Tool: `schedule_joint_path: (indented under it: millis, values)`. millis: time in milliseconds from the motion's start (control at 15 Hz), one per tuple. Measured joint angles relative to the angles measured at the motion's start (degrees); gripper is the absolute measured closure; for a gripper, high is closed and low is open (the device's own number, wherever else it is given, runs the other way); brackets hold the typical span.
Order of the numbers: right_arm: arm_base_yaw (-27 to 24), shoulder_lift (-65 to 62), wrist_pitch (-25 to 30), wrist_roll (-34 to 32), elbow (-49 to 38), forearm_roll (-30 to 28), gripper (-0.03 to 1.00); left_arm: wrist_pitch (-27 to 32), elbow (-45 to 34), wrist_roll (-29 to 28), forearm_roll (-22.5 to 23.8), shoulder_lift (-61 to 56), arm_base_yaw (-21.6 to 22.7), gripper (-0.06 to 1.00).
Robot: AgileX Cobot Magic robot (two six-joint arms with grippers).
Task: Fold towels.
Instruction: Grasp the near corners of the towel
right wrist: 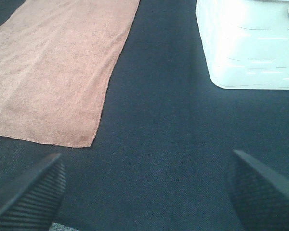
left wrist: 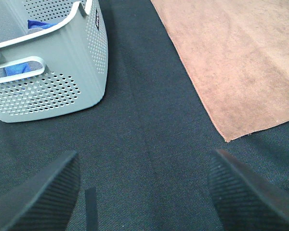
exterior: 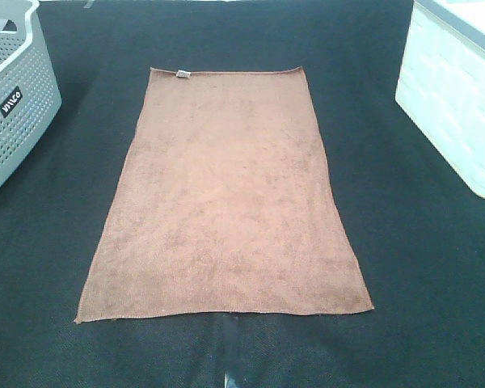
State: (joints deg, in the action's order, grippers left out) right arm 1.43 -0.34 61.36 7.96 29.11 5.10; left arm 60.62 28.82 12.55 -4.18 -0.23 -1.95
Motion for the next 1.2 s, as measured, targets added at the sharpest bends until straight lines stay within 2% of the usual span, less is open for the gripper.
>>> schedule_joint_path:
  millis: [1200]
  values:
    - [0.0,0.0,0.0,0.0,0.0,0.0,0.12,0.0,0.0,0.0,0.0,0.0,0.0,0.24]
